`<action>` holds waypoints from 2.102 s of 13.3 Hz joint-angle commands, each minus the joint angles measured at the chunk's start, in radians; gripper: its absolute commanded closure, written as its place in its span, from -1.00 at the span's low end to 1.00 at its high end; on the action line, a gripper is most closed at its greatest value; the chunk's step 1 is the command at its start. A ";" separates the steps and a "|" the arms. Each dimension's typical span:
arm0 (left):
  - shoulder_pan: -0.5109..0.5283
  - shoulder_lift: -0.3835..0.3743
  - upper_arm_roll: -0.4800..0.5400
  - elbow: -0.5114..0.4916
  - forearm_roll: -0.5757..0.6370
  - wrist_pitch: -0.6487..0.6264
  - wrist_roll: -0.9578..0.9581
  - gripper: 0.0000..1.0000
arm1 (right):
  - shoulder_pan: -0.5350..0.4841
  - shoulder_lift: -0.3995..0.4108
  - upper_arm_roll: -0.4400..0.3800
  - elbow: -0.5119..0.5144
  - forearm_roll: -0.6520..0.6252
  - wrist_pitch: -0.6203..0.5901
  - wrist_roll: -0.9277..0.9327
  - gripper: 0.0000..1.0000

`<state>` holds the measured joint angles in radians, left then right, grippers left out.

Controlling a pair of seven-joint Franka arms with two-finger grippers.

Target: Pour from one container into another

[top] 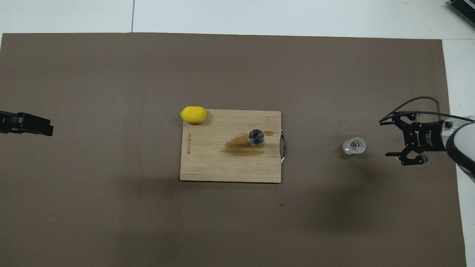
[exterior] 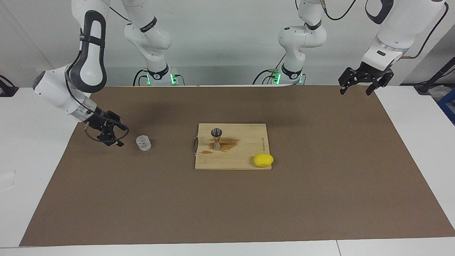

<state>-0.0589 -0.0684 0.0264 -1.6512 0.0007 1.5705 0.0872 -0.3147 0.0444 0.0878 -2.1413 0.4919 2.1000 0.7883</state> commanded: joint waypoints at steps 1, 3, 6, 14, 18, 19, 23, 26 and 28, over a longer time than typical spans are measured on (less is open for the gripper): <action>0.004 -0.013 -0.002 -0.009 0.018 -0.004 -0.004 -1.00 | 0.098 -0.078 0.006 -0.008 -0.180 0.000 -0.017 -1.00; 0.004 -0.013 -0.002 -0.009 0.018 -0.001 -0.004 -1.00 | 0.178 -0.099 0.007 0.015 -0.289 -0.017 -0.021 -1.00; 0.004 -0.013 -0.003 -0.010 0.018 0.002 -0.004 -1.00 | 0.273 -0.101 0.009 0.113 -0.416 -0.110 -0.203 -1.00; 0.008 -0.013 -0.002 -0.010 0.018 0.003 -0.004 -1.00 | 0.276 -0.069 0.010 0.460 -0.552 -0.429 -0.526 -1.00; 0.010 -0.014 -0.003 -0.012 0.018 0.005 -0.006 -1.00 | 0.276 -0.057 0.012 0.563 -0.536 -0.581 -0.557 -1.00; 0.010 -0.013 -0.002 -0.012 0.018 0.005 -0.006 -1.00 | 0.276 -0.043 0.012 0.573 -0.535 -0.597 -0.566 -1.00; 0.010 -0.013 -0.002 -0.012 0.018 0.005 -0.006 -1.00 | 0.266 -0.063 0.010 0.561 -0.530 -0.600 -0.705 -1.00; 0.010 -0.013 -0.002 -0.012 0.018 0.005 -0.006 -1.00 | 0.264 -0.063 0.009 0.560 -0.529 -0.598 -0.699 -1.00; 0.010 -0.013 -0.002 -0.012 0.018 0.005 -0.006 -1.00 | 0.264 -0.064 0.007 0.557 -0.529 -0.597 -0.704 -1.00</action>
<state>-0.0563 -0.0684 0.0282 -1.6513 0.0011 1.5714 0.0872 -0.0374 -0.0282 0.0910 -1.6049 -0.0345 1.5253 0.1123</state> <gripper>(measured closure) 0.000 0.000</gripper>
